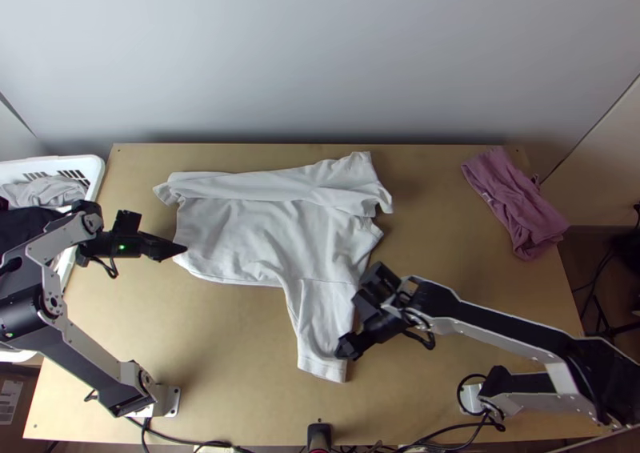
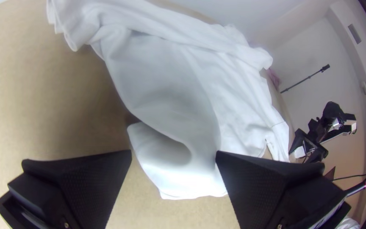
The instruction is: Fold the t-shirt
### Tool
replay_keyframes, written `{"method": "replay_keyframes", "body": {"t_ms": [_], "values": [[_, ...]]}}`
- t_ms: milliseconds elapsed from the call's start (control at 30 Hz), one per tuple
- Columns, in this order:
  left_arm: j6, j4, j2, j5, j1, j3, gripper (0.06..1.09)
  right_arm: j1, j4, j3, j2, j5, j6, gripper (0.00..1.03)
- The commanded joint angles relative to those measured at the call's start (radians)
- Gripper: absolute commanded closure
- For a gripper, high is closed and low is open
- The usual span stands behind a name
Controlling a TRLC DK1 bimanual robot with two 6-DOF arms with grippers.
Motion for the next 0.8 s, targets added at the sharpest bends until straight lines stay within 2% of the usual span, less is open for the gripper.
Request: {"method": "replay_keyframes", "body": {"t_ms": [0, 133, 333, 400, 500, 533, 567, 633, 700, 767], "values": [[-0.014, 0.011, 0.02, -0.004, -0.02, 0.016, 0.11, 0.096, 0.033, 0.059, 0.149, -0.01, 0.015, 0.04], [-0.014, 0.011, 0.032, -0.004, -0.031, 0.022, 0.11, 0.142, 0.034, 0.058, 0.168, -0.013, 0.01, 0.04], [-0.027, 0.013, 0.051, -0.004, -0.038, 0.048, 0.11, 0.15, 0.037, 0.061, 0.168, -0.015, 0.006, 0.04], [-0.04, 0.013, 0.055, -0.004, -0.038, 0.056, 0.11, 0.148, 0.037, 0.065, 0.166, -0.015, 0.009, 0.08], [-0.044, -0.001, 0.047, -0.004, -0.042, 0.057, 0.11, 0.145, 0.039, 0.07, 0.162, -0.011, 0.007, 0.22], [-0.041, -0.018, 0.037, -0.004, -0.042, 0.057, 0.11, 0.145, 0.04, 0.07, 0.162, -0.008, 0.001, 0.31], [-0.032, -0.04, 0.029, -0.003, -0.043, 0.059, 0.11, 0.145, 0.05, 0.067, 0.157, 0.001, -0.009, 0.49], [0.005, -0.105, 0.012, -0.003, -0.045, 0.056, 0.11, 0.147, 0.126, 0.039, 0.131, 0.028, -0.017, 1.0], [0.042, -0.17, -0.009, -0.003, -0.046, 0.041, 0.15, 0.14, 0.139, 0.036, 0.125, 0.03, -0.02, 0.99], [0.092, -0.224, -0.032, 0.003, -0.051, 0.004, 0.39, 0.128, 0.139, 0.038, 0.114, 0.035, -0.023, 1.0]]}}
